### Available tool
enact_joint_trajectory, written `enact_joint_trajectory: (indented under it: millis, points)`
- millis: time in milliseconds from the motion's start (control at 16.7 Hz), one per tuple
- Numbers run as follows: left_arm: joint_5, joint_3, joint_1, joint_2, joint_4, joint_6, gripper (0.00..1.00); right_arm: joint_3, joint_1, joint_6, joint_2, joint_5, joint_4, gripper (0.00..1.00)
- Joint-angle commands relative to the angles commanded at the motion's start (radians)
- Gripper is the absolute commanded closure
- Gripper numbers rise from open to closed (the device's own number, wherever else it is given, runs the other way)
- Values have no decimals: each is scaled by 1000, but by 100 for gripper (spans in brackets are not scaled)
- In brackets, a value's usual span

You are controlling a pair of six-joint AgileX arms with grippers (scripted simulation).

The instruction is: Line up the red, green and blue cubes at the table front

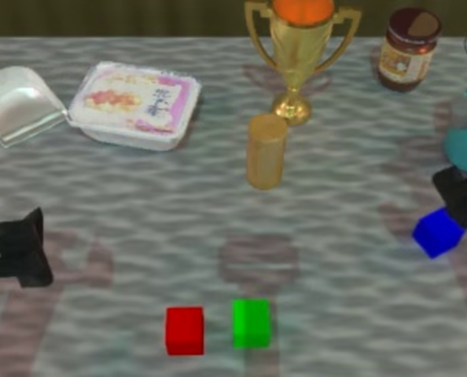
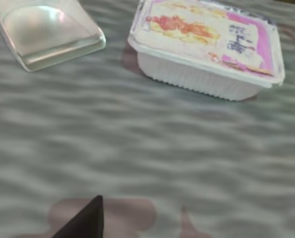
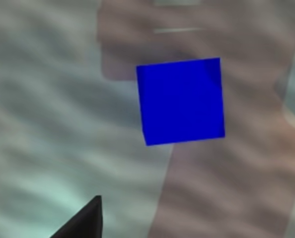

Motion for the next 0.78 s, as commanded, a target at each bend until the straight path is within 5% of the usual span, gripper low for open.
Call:
enact_joint_trajectory:
  millis: [360,780]
  points:
    - [10,-250,169,-392,223,200,0,249,34,-47,317,-3,-170,0]
    - [14,-289,199,-458,265,237,0,295,40,-56,373,-5,-197,0]
